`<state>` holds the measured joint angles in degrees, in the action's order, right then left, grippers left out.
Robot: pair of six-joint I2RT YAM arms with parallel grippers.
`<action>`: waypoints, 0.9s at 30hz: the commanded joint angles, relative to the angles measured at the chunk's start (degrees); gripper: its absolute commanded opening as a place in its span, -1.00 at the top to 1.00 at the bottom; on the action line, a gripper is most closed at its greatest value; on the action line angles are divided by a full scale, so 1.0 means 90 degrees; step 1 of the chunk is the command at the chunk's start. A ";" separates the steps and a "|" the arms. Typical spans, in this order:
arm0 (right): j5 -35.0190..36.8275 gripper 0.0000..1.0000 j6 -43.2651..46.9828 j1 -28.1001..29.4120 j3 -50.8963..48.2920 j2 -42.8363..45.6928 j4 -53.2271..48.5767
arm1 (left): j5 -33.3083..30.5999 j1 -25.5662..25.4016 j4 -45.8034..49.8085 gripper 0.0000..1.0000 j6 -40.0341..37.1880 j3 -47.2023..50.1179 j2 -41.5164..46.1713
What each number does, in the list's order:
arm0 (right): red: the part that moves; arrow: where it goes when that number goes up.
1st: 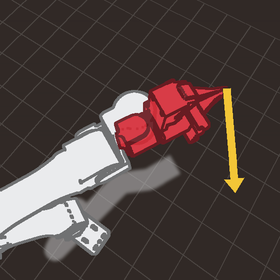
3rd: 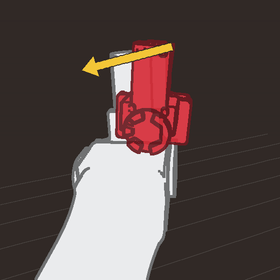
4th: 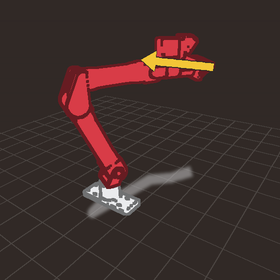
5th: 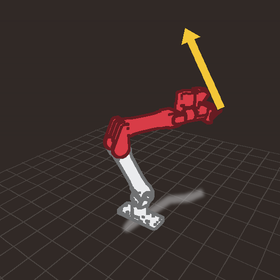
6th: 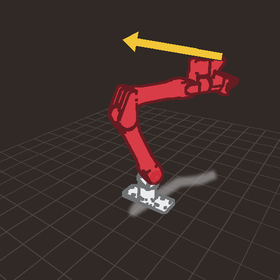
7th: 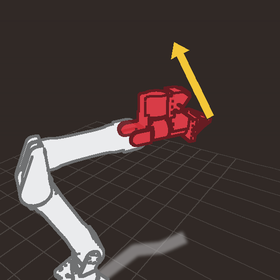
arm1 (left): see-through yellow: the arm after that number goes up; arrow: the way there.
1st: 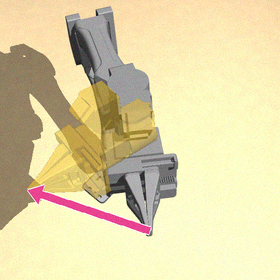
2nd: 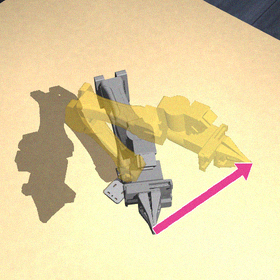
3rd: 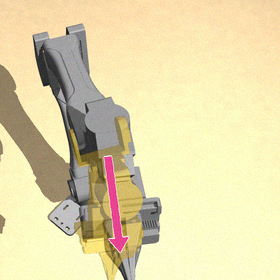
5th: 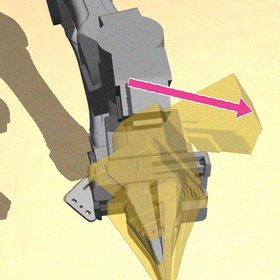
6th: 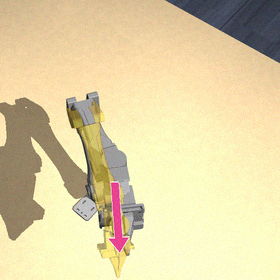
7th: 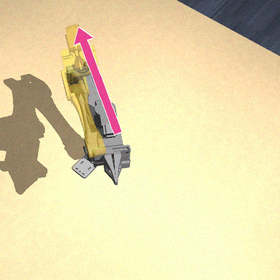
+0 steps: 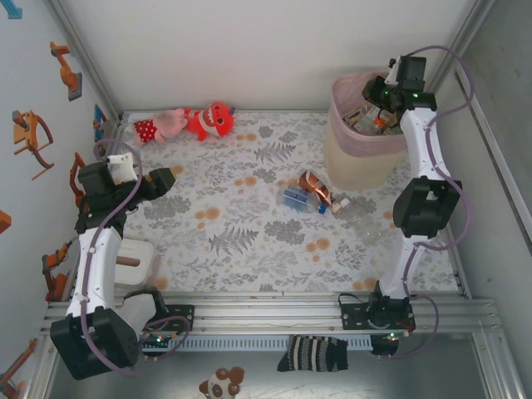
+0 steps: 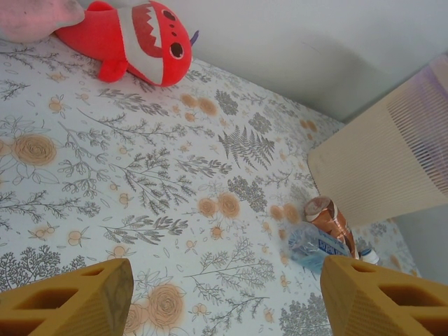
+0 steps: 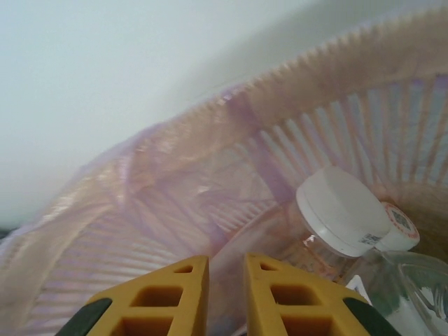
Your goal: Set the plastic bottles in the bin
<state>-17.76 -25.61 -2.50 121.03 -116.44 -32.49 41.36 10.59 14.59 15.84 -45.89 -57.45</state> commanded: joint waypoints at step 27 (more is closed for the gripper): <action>-0.0121 0.64 0.0714 0.0039 0.0024 0.1151 -0.0938 | 0.0014 0.0053 0.0000 -0.41 -0.0003 -0.0126 0.0246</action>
<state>-18.57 -21.12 -2.46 122.15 -112.75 -38.81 41.32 10.59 14.63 15.88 -45.89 -56.82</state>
